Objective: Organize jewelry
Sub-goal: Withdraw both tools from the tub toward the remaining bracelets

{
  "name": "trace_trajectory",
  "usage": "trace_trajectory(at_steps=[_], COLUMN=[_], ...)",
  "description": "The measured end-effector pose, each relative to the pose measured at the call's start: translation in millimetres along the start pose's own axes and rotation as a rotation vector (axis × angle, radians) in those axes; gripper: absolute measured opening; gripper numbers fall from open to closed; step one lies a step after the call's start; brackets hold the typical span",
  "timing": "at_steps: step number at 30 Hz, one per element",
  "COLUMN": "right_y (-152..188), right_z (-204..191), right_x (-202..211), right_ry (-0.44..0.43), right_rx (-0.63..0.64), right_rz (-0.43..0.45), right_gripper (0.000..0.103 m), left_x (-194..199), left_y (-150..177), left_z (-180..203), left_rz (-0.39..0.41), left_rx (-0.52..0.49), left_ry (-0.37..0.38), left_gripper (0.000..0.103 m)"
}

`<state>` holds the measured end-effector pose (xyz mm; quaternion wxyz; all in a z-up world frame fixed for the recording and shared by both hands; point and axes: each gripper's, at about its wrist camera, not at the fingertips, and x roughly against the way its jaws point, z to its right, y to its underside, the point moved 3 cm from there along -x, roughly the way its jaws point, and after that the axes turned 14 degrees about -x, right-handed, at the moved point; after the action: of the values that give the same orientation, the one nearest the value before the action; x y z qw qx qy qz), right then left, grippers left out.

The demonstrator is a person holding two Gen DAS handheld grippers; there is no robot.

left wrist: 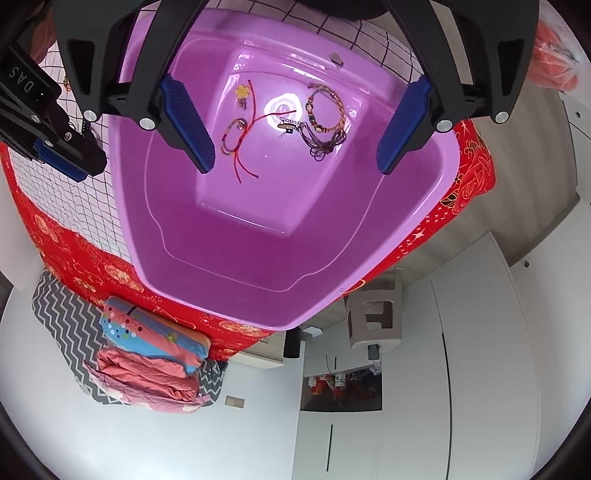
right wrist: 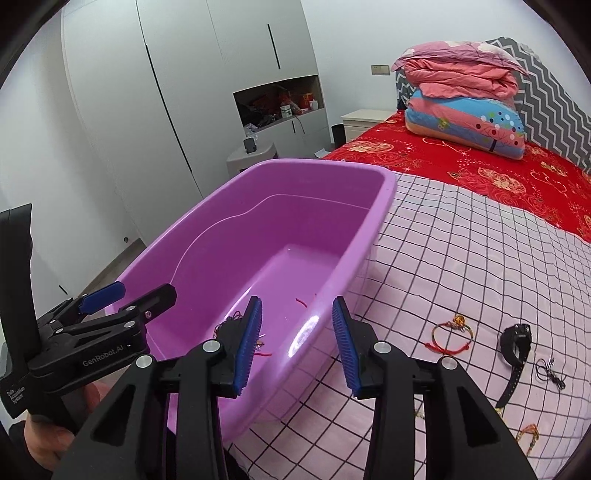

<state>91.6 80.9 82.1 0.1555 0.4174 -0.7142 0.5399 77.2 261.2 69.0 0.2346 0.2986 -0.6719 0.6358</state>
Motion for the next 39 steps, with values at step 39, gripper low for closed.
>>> trace_trajectory(at_steps=[39], right_y=[120.0], right_z=[194.8], right_x=[131.4], right_ry=[0.227], right_rx=[-0.29], right_rz=[0.046], right_gripper=[0.048], left_x=[50.5], left_y=[49.6], left_z=[180.0], left_rz=[-0.03], left_rx=[-0.213], left_ry=[0.228], left_gripper=[0.094])
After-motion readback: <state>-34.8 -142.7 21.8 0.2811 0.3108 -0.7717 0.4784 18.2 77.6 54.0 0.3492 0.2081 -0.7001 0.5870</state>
